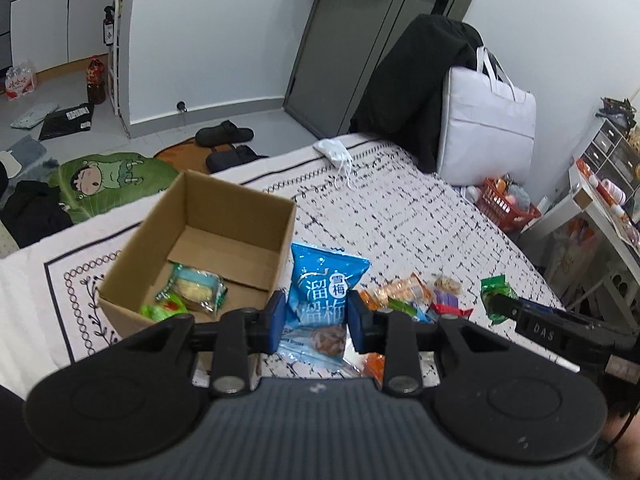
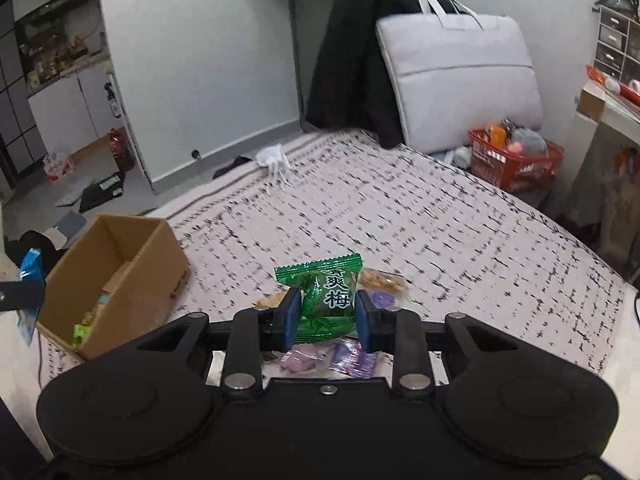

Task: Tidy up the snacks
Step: 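Carry both snacks into the cardboard box and open both tools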

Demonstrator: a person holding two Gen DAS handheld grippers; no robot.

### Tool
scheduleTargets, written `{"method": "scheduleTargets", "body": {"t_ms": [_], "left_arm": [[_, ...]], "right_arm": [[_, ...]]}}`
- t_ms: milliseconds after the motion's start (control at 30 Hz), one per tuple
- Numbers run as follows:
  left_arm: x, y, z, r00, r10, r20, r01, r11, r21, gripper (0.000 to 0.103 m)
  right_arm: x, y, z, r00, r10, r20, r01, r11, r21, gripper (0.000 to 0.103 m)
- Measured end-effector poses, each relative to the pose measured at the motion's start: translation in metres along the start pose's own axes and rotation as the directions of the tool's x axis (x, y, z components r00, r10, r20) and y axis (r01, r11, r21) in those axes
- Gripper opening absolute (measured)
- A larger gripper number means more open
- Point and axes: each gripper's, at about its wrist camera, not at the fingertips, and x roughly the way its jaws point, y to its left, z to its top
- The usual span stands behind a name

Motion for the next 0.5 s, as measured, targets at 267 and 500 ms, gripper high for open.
{"method": "scheduleTargets", "body": {"t_ms": [267, 500], "left_arm": [[-0.011, 0.015, 0.009, 0.999, 0.006, 0.032, -0.005, 1.000, -0.010, 0.031], [-0.007, 0.033, 0.012, 0.999, 0.014, 0.032, -0.013, 0.999, -0.033, 0.031]], "right_arm": [[-0.013, 0.019, 0.007, 0.996, 0.068, 0.053, -0.069, 0.997, 0.027, 0.029], [-0.014, 0.048, 0.011, 0.994, 0.084, 0.071, -0.084, 0.996, -0.008, 0.029]]}}
